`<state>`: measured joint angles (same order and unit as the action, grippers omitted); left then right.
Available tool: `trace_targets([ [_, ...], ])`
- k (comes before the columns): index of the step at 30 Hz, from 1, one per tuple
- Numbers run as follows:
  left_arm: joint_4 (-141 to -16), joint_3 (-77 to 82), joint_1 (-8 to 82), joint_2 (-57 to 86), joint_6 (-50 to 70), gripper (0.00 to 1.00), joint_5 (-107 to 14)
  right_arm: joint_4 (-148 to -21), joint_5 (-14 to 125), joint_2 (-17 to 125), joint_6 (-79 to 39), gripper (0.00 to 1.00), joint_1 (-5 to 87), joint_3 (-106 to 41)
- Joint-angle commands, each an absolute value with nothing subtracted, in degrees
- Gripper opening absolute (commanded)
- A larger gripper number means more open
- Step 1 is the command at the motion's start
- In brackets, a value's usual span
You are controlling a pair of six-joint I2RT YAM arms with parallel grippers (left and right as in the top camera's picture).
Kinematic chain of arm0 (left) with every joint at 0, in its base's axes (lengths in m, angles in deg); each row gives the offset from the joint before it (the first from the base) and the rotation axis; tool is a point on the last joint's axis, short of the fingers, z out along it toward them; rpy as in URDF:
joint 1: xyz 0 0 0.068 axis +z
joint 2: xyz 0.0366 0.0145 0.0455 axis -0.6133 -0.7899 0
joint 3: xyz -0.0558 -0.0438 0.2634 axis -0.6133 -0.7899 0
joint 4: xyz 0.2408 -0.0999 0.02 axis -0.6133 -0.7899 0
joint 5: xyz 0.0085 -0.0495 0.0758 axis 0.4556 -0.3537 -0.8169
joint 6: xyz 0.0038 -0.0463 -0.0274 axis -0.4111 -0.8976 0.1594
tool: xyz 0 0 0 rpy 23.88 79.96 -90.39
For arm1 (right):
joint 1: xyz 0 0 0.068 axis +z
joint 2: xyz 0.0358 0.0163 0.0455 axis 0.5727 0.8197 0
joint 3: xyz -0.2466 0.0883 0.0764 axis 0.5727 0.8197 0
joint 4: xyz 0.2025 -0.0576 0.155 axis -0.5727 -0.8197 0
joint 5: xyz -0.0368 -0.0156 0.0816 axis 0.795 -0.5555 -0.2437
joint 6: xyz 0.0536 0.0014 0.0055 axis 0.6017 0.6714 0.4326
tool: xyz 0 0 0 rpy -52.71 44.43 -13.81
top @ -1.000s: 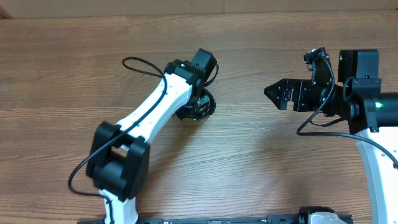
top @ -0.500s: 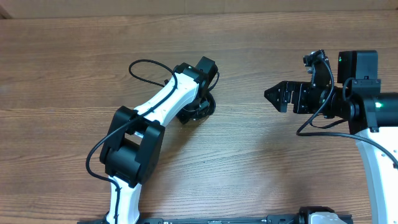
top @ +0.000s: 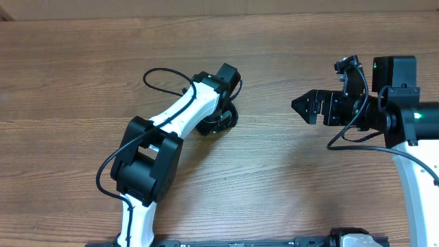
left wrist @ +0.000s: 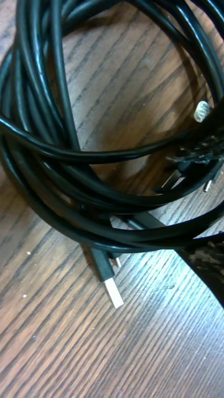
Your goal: Untangle cables
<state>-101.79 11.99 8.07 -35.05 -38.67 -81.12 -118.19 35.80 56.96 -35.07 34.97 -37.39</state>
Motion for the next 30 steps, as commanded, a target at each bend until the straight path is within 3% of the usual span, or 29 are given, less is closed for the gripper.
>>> trace_targets([
  [1,-102.29,9.12,8.18,-36.31,-38.32,0.35,-81.88,-118.08,35.41,57.79,-35.29,1.00,34.82,-38.05],
  [5,-101.11,9.34,8.20,-36.29,-30.39,0.04,-81.84,-118.08,35.37,58.58,-35.29,1.00,34.82,-38.03],
  [9,-101.53,13.36,9.73,-35.35,-15.83,0.04,-79.46,-117.91,35.39,59.41,-35.29,1.00,34.82,-38.05],
  [17,-102.27,23.85,12.90,-27.03,2.42,0.04,-68.81,-116.75,33.62,59.46,-35.24,0.99,34.89,-38.05],
  [22,-99.76,26.08,13.44,-19.99,15.54,0.04,-62.15,-115.87,30.23,59.46,-34.81,0.83,34.89,-38.05],
  [30,-96.96,26.08,13.90,-14.06,26.05,0.04,-46.65,-111.59,30.08,59.46,-27.46,0.82,34.89,-38.05],
])
